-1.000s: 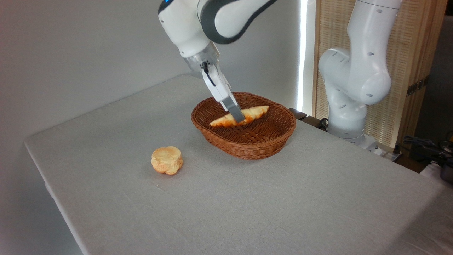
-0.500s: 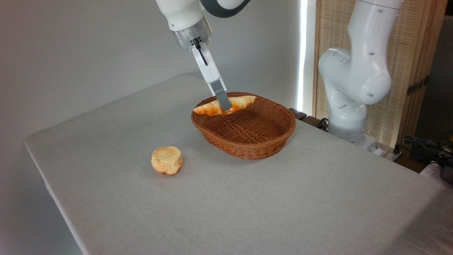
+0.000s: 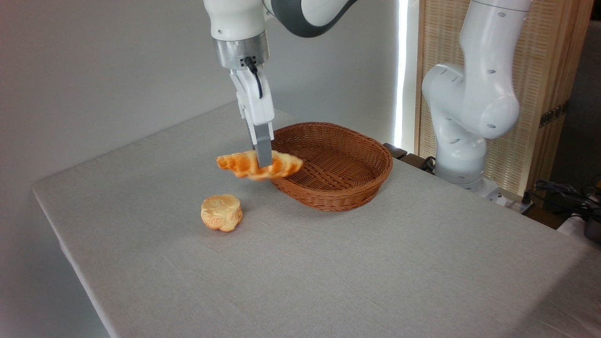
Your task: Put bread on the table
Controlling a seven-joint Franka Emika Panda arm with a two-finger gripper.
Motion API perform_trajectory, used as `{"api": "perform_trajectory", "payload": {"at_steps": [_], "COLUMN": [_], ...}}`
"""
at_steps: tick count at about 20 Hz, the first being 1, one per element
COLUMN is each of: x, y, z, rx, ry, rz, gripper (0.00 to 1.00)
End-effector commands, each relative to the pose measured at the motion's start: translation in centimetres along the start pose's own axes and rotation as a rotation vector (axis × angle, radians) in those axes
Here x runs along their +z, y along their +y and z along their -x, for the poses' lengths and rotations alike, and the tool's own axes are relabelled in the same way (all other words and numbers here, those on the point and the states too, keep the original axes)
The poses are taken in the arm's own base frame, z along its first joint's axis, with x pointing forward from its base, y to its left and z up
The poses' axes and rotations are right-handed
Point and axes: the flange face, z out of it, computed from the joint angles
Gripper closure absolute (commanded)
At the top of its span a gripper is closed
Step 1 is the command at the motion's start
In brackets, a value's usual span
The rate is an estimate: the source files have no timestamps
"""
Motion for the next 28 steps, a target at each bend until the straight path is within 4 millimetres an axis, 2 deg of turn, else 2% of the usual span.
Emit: {"api": "perform_trajectory", "payload": {"at_steps": [1,2,5,7,9,10,12,15,17,20,25,28], "x": [0.9,1.0,1.6,1.9,1.9,1.9,2.0,2.2,2.1,1.6,0.3,0.3], "y": [-2.5,-3.4,-4.6,-4.8,-4.9,-4.9,-5.3,-5.5,-6.4,-6.9,-9.5,-9.7], "z": [-0.1,0.1,-0.9,-1.0,-0.9,-0.8,-0.4,-0.2,1.1,1.4,4.9,5.3], "rx": [-0.020,-0.033,-0.034,-0.034,-0.037,-0.039,-0.055,-0.067,-0.101,-0.181,-0.330,-0.429], "ry": [0.045,0.054,0.048,0.042,0.042,0.042,0.039,0.037,0.041,0.038,0.012,0.015], "rz": [-0.029,-0.040,-0.042,-0.038,-0.039,-0.039,-0.038,-0.031,-0.028,-0.044,-0.097,-0.098], "gripper": [0.63,0.62,0.62,0.61,0.55,0.47,0.00,0.00,0.00,0.00,0.00,0.00]}}
